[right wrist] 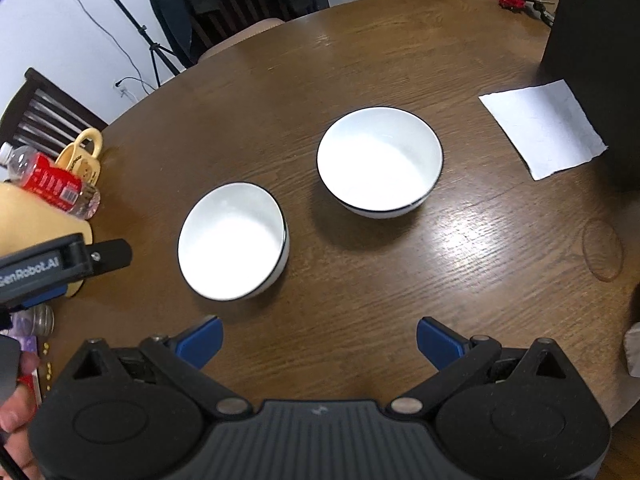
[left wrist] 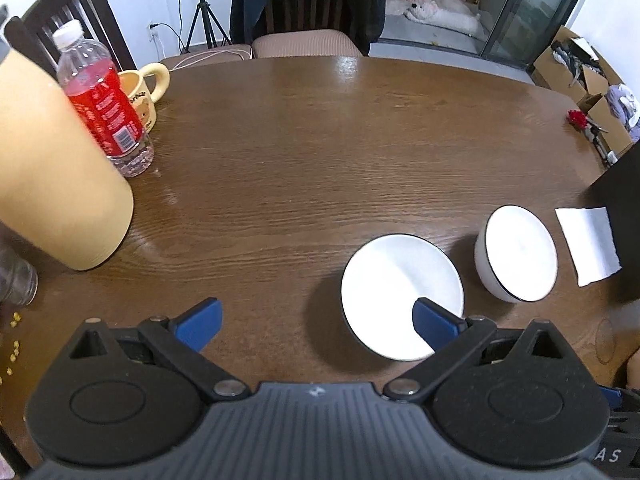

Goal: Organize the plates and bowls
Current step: 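Move both grippers toward the nearer white black-rimmed bowl, then close the left gripper on the white bowl rim while the right gripper closes on it too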

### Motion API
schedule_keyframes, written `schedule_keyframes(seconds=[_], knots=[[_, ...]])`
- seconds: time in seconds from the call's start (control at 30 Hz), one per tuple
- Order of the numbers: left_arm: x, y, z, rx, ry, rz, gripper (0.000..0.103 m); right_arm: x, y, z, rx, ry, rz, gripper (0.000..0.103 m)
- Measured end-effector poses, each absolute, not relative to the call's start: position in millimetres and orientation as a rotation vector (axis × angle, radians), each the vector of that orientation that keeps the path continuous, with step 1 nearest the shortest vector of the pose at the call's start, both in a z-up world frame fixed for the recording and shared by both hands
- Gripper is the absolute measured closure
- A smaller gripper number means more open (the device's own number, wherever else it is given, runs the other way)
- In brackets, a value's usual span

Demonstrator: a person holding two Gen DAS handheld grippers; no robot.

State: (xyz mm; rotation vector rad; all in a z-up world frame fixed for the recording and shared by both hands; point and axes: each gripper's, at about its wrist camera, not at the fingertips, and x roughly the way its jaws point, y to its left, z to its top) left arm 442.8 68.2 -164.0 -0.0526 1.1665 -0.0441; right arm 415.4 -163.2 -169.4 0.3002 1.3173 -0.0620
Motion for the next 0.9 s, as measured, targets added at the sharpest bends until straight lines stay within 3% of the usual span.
schedule_keyframes(seconds=[0.17,0.4,0.53,0.83,0.9], knots=[[462,64,-184,-0.020,1.200,-0.041,0.000,434,-160,-183,0.352,1.318,-0.087,0.001],[480,64,-205,-0.017,1.229,-0.051,0.003,452,-152,-204,0.408,1.332,-0.120,0.013],[488,64,-216,-0.018,1.245,-0.061,0.007,460,-147,-211,0.413,1.322,-0.142,0.032],[499,57,-235,-0.015,1.277,-0.099,0.030,472,-144,-233,0.463,1.327,-0.142,0.065],[500,55,-238,-0.013,1.281,-0.105,0.035,474,-142,-237,0.455,1.328,-0.146,0.067]])
